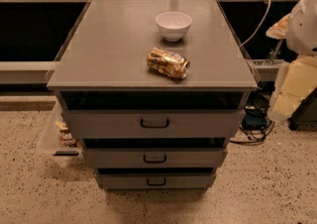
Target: Open top drawer
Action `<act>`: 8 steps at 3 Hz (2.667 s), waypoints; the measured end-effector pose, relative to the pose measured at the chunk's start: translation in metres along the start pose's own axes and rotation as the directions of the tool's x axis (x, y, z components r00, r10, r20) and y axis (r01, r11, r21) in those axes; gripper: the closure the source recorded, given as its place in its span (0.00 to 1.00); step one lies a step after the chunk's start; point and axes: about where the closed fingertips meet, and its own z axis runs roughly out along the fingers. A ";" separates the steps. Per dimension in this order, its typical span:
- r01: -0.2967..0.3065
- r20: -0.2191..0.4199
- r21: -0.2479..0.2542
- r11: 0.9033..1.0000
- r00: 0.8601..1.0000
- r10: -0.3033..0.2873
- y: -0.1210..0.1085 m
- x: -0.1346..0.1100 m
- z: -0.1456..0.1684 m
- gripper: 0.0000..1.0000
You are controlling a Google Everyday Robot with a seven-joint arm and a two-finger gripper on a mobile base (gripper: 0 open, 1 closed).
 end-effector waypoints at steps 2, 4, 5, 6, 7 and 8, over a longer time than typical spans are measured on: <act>-0.040 0.062 0.002 0.999 0.997 0.040 0.022 0.015 0.018 0.00; -0.276 0.241 -0.249 0.928 0.911 0.336 0.104 0.071 0.167 0.00; -0.293 0.241 -0.294 0.910 0.898 0.367 0.115 0.075 0.185 0.00; -0.312 0.260 -0.282 0.907 0.885 0.385 0.112 0.078 0.187 0.00; -0.316 0.308 -0.275 0.908 0.866 0.395 0.088 0.073 0.211 0.00; -0.293 0.367 -0.276 0.915 0.848 0.382 0.063 0.059 0.240 0.00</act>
Offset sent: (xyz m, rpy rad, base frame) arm -0.0480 -0.0325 -0.1141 0.2198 0.0193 -0.1349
